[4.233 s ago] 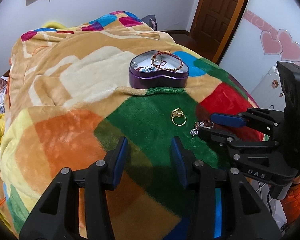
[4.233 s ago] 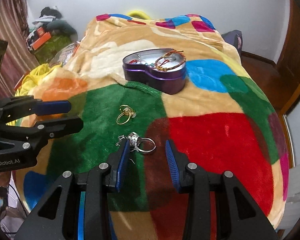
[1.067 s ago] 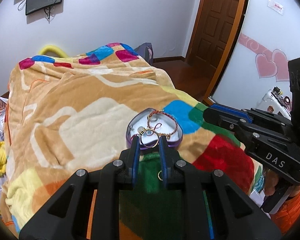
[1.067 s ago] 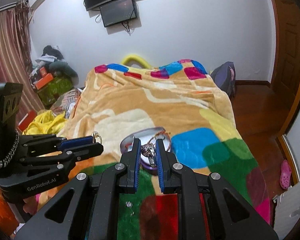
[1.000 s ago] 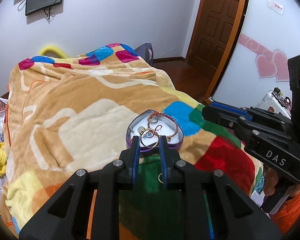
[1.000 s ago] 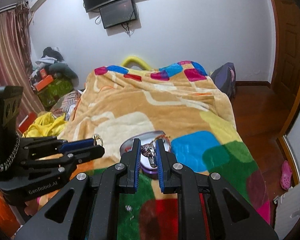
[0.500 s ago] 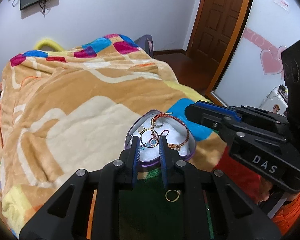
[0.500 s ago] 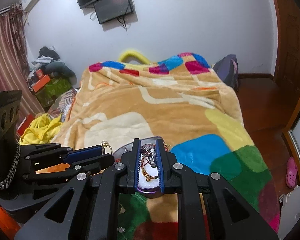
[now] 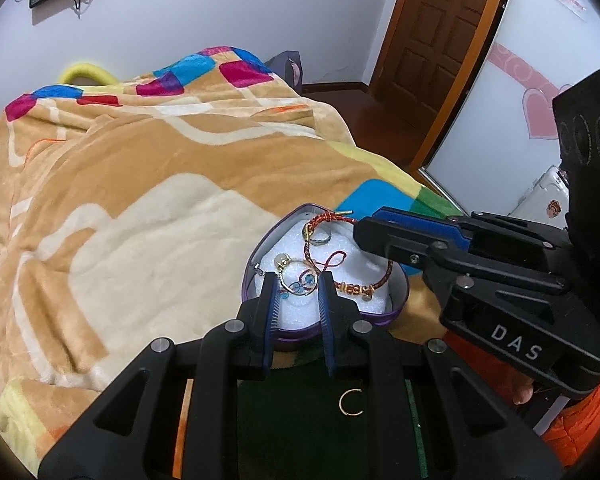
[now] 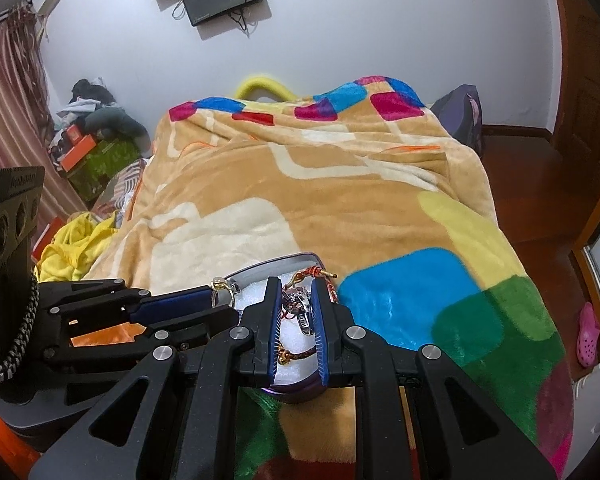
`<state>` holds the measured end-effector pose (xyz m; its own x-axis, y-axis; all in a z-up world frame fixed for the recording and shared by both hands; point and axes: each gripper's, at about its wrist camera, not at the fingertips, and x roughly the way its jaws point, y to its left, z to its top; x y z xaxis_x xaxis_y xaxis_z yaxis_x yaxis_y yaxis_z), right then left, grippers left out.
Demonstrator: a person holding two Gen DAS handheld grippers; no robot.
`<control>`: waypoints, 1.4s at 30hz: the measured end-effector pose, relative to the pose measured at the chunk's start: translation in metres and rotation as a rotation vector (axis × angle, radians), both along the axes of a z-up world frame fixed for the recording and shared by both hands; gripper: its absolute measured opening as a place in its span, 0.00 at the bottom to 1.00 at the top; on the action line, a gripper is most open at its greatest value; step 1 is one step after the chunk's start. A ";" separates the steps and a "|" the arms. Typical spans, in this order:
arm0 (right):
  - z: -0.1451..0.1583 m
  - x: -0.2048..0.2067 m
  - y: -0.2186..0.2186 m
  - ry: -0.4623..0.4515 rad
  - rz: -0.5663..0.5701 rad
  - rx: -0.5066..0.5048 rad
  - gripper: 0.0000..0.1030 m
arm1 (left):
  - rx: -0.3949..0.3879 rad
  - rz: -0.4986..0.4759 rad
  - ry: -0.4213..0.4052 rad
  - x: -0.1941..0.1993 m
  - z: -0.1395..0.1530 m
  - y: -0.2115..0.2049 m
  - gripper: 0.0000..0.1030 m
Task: Organize jewelry
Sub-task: 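Carry the gold ring and silver earring into the heart tin and open both tools, then withdraw both tools from the tin toward the last gold ring and earring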
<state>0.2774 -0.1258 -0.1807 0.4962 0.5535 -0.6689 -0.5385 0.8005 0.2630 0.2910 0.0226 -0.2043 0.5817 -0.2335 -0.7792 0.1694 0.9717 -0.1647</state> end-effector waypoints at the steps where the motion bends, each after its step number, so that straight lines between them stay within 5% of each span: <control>1: -0.001 0.000 0.001 0.008 0.004 -0.005 0.13 | -0.002 -0.001 0.005 0.001 0.000 0.000 0.18; 25: 0.034 -0.048 -0.010 -0.079 -0.001 -0.068 0.21 | 0.005 0.050 -0.064 -0.052 0.050 0.011 0.25; 33: 0.022 -0.069 -0.008 -0.055 0.019 -0.098 0.21 | 0.013 0.074 -0.072 -0.079 0.053 0.017 0.38; 42: -0.014 -0.083 0.000 0.030 0.055 -0.145 0.21 | 0.014 0.084 -0.004 -0.097 0.028 0.023 0.40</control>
<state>0.1947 -0.1255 -0.1944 0.4464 0.4760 -0.7577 -0.5765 0.8006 0.1633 0.1937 0.0461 -0.1764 0.6016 -0.1728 -0.7799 0.0880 0.9847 -0.1504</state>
